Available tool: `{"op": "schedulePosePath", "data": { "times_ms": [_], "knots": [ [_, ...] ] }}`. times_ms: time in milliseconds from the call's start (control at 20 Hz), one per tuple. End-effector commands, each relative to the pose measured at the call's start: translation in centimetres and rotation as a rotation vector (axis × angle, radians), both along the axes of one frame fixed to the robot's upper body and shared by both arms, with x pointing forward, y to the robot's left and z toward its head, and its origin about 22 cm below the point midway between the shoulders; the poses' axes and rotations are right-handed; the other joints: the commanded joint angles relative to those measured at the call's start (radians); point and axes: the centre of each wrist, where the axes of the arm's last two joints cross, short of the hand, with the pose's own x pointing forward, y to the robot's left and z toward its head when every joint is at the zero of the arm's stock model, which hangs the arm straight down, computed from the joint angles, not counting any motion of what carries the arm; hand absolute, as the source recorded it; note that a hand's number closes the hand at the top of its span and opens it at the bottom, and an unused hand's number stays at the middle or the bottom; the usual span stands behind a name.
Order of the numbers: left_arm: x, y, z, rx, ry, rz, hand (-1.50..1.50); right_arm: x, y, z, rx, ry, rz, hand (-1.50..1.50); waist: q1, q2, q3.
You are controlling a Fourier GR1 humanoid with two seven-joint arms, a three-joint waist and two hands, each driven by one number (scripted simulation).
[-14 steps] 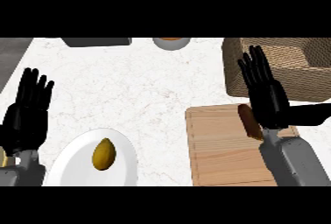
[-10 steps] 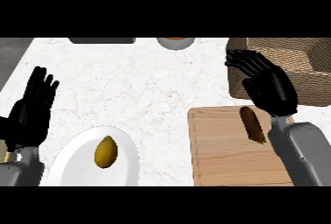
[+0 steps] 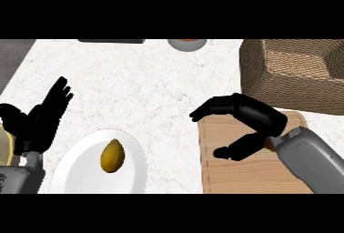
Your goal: Pick the sweet potato from the cutting board and place it in the basket
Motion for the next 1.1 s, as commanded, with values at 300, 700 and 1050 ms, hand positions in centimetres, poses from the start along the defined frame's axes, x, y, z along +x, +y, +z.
{"op": "schedulePosePath", "data": {
  "times_ms": [300, 700, 1050],
  "knots": [
    [1.5, 2.3, -1.2, 0.010, 0.069, 0.020, 0.00, -3.2, 7.4, 0.2, -0.368, -0.114, -0.067, -1.50, -0.044, -0.022, -0.004],
    [1.9, 2.0, -0.4, 0.024, 0.080, -0.005, 0.00, -0.5, 10.2, 8.3, -0.907, -0.480, -0.368, -1.50, -0.035, -0.030, -0.006],
    [2.0, 1.6, -0.6, 0.024, 0.069, -0.003, 0.00, 1.0, 11.3, 14.6, -1.123, -0.300, -0.314, -1.50, -0.035, -0.025, -0.003]
  ]
}}
